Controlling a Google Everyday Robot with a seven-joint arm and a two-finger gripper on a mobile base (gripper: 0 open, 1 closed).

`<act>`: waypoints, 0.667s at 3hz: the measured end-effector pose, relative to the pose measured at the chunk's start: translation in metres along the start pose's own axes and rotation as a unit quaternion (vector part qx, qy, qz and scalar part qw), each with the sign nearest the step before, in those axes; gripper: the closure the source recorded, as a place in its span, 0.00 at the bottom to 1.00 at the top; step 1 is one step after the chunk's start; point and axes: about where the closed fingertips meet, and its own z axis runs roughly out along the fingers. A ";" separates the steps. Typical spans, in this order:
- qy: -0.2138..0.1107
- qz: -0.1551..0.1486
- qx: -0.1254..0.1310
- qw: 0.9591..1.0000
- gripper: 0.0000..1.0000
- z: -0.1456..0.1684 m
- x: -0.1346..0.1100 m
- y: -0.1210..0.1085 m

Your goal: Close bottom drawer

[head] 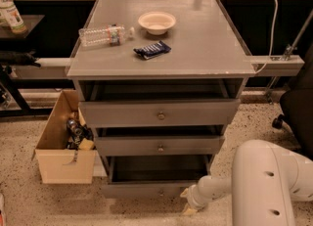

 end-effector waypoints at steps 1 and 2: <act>0.016 -0.008 0.014 1.000 0.63 0.001 0.007 -0.020; 0.028 -0.011 0.029 0.999 0.86 0.007 0.014 -0.041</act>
Offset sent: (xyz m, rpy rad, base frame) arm 0.0720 -0.0195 -0.0148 -0.0903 -0.1006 -0.0180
